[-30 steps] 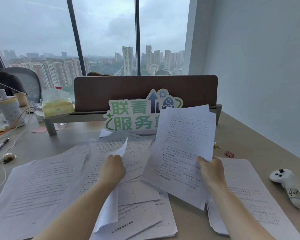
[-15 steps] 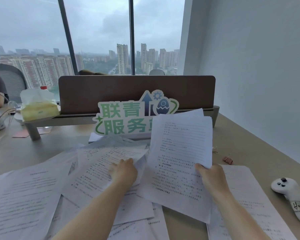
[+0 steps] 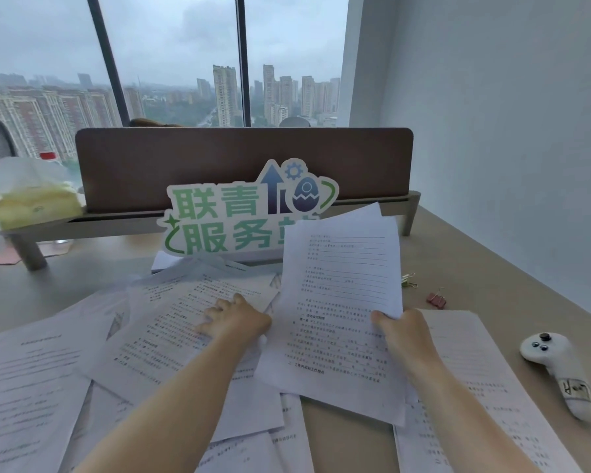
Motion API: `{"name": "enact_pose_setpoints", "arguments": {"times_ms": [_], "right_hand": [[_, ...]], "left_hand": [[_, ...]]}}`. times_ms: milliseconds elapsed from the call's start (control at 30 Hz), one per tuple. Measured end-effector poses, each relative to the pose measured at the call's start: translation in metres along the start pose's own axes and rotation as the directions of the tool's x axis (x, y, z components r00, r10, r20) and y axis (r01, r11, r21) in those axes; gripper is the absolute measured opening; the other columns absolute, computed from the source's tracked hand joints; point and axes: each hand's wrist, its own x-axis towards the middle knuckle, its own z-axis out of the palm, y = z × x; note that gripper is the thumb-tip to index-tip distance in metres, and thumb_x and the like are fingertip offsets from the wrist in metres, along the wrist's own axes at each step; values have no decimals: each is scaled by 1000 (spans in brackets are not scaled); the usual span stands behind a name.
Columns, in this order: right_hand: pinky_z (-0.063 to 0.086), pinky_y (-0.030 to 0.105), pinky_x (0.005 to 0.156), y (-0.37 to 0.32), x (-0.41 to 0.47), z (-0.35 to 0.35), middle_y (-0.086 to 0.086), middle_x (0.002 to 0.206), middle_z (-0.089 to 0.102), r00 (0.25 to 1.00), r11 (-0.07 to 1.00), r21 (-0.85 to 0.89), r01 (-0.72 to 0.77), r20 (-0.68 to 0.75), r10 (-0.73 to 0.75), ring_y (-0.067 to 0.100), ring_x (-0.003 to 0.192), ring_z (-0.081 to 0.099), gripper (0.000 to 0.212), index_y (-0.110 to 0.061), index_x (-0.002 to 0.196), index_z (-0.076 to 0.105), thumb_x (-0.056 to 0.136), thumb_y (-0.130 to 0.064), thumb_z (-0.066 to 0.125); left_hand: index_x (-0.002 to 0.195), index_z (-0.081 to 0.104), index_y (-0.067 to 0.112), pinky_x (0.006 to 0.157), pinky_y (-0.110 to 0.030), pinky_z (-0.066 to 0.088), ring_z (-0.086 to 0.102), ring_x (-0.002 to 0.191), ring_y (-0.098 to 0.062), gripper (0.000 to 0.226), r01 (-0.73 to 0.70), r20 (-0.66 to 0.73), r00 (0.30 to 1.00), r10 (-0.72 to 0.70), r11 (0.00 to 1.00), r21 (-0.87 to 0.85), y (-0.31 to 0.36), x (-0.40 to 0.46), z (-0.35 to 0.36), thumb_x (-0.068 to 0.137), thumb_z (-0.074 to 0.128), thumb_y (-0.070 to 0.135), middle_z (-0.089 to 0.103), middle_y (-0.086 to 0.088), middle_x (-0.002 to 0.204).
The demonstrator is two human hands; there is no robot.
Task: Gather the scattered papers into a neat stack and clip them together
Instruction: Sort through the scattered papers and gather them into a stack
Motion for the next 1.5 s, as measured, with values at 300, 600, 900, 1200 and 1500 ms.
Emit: {"name": "enact_pose_setpoints", "arguments": {"times_ms": [300, 600, 900, 1200, 1500], "right_hand": [[59, 48, 80, 4, -3, 3, -3, 91, 73, 1000, 1000, 5, -15, 18, 15, 25, 86, 70, 15, -20, 100, 68, 92, -16, 55], [55, 49, 91, 8, -8, 4, 8, 98, 72, 990, 993, 29, -118, 76, 116, 29, 93, 68, 14, -23, 88, 63, 91, -12, 55], [55, 38, 78, 14, -28, 27, 13, 102, 71, 958, 947, 230, -224, 231, 171, 32, 94, 67, 30, -1, 122, 63, 94, 0, 52], [51, 41, 96, 12, -42, 32, 3, 115, 68, 978, 916, 379, -130, 199, 57, 23, 108, 64, 51, -20, 120, 64, 95, -59, 43], [55, 36, 80, 28, -32, 41, 7, 100, 69, 962, 964, 172, -205, 218, 165, 27, 95, 66, 35, -3, 121, 63, 87, 4, 59]], "left_hand": [[137, 43, 6, 102, -51, 42, 31, 134, -35, 52, -101, -77, 991, 110, 989, 109, -13, -1, -6, 87, 50, 17, 37, -14, 142], [95, 60, 4, 60, -32, 51, 58, 71, -27, 12, -206, -318, 938, 134, 957, -205, -36, -7, -37, 85, 54, 7, 50, -4, 68], [60, 42, 20, 42, -25, 26, 45, 52, -15, 26, -517, -346, 840, 418, 812, -272, 3, -92, -37, 81, 52, 8, 50, -1, 61], [127, 63, 23, 93, -32, 47, 60, 113, -21, 62, -473, -9, 859, 512, 787, -396, 30, -135, 15, 83, 42, 61, 65, 3, 127], [141, 49, 19, 99, -26, 39, 49, 130, -19, 47, -442, -20, 870, 493, 759, -478, 11, -108, 23, 95, 47, 24, 50, -1, 145]]}}
